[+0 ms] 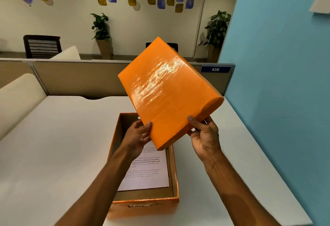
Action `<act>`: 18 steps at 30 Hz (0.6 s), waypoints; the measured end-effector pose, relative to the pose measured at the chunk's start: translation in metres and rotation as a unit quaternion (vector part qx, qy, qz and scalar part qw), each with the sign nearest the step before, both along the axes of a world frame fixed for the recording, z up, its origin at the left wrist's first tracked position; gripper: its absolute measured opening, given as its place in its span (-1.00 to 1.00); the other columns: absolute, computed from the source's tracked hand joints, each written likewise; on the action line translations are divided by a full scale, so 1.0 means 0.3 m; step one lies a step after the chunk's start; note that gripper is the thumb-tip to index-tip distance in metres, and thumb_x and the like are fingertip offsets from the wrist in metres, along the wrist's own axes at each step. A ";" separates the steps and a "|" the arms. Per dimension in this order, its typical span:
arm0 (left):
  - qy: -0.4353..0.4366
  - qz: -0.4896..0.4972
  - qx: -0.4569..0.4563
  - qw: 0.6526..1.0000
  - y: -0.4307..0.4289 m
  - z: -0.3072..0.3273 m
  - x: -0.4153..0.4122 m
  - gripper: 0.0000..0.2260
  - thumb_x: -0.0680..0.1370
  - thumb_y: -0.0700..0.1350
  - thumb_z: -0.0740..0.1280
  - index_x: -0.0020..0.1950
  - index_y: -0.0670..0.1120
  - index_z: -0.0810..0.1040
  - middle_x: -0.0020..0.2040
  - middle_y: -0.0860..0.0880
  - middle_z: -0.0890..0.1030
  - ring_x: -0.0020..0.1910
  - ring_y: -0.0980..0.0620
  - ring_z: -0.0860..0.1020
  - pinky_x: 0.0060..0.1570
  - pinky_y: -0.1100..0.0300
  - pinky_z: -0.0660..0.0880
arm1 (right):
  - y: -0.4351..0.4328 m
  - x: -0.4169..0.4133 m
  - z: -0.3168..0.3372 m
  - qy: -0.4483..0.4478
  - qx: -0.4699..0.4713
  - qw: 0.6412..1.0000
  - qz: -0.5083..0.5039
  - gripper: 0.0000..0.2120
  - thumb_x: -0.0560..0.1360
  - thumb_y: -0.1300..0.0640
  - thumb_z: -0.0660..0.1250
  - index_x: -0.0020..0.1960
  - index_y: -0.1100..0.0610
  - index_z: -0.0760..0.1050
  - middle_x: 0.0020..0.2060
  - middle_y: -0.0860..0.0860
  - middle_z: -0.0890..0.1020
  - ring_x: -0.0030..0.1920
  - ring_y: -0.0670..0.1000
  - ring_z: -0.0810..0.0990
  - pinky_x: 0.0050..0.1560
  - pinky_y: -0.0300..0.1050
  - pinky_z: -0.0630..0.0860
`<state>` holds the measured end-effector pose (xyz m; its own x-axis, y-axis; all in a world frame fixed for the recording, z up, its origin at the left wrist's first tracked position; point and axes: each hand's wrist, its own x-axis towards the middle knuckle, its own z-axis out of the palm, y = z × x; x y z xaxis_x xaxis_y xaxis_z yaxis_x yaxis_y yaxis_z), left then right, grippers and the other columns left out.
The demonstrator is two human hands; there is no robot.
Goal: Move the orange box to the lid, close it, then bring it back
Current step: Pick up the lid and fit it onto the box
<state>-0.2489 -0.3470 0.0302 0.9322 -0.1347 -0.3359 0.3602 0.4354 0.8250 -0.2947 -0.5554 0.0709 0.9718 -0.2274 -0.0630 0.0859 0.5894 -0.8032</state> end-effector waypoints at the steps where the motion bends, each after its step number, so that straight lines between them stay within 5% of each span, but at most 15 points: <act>1: -0.005 0.002 0.014 1.000 0.013 0.000 0.002 -0.46 0.51 -0.13 0.39 0.45 -0.10 0.30 0.32 -0.15 0.52 0.17 -0.15 0.59 -0.05 -0.04 0.61 | -0.001 0.003 -0.004 -0.003 -0.007 1.000 0.003 -0.42 0.34 0.26 0.47 0.31 0.01 0.44 0.23 0.08 0.62 0.23 0.22 0.58 0.20 0.31 0.50; 6: -0.026 0.018 0.071 0.997 0.095 0.015 0.010 -0.49 0.53 -0.16 0.38 0.45 -0.11 0.30 0.34 -0.15 0.51 0.20 -0.16 0.57 0.00 -0.05 0.58 | -0.007 0.022 -0.039 0.012 -0.026 0.999 -0.018 -0.30 0.40 0.27 0.46 0.45 -0.04 0.27 0.29 0.08 0.55 0.25 0.21 0.55 0.20 0.35 0.49; 11: -0.055 0.014 0.159 0.986 0.174 0.048 0.000 -0.54 0.50 -0.10 0.42 0.37 -0.06 0.36 0.29 -0.11 0.55 0.03 -0.03 0.62 -0.30 0.18 0.62 | -0.019 0.026 -0.084 0.074 -0.008 0.996 -0.044 -0.40 0.40 0.16 0.48 0.37 -0.01 0.33 0.26 0.10 0.52 0.22 0.21 0.54 0.09 0.25 0.55; 18: -0.048 -0.009 0.248 0.968 0.300 0.049 -0.020 -0.46 0.49 -0.09 0.44 0.43 -0.08 0.35 0.36 -0.15 0.50 0.24 -0.19 0.53 0.09 -0.07 0.54 | -0.053 -0.022 -0.175 0.143 -0.179 0.973 0.014 -0.60 0.36 -0.13 0.42 0.16 -0.05 0.49 0.15 0.06 0.60 0.13 0.18 0.60 -0.07 0.05 0.61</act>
